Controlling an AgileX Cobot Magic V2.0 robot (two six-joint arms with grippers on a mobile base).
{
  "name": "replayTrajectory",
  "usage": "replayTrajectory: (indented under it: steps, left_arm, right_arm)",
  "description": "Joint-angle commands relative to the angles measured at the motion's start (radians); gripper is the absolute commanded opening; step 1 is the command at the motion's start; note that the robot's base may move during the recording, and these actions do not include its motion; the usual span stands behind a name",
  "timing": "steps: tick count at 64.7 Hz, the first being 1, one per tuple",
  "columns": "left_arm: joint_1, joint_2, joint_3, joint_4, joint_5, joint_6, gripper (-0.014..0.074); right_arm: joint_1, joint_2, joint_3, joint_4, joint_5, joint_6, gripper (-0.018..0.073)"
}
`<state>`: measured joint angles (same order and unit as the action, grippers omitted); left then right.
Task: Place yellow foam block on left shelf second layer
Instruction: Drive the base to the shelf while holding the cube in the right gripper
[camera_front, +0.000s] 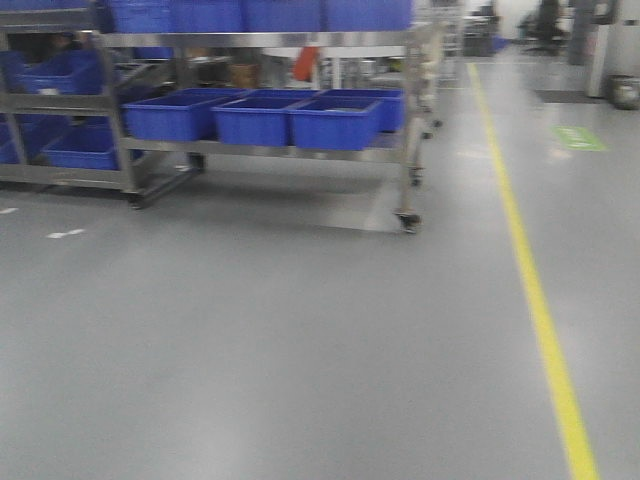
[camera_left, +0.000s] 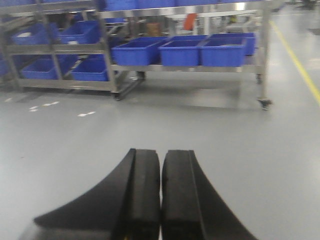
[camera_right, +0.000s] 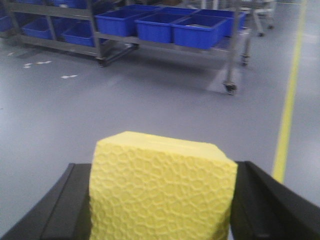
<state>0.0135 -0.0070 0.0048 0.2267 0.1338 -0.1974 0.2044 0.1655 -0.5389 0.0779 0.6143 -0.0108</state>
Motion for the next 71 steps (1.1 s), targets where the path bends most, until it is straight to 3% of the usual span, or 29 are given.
replayTrajectory:
  steps: [1,71]
  left_arm:
    - [-0.006,-0.014,0.026,0.001,-0.085,-0.004,0.0136]
    - [0.000,-0.014,0.026,0.001,-0.090,-0.004,0.0136]
  right_arm:
    - [-0.007,0.015,-0.029,0.006,-0.083,-0.007,0.0277]
    - [-0.001,0.015,-0.029,-0.002,-0.087,-0.007,0.0277]
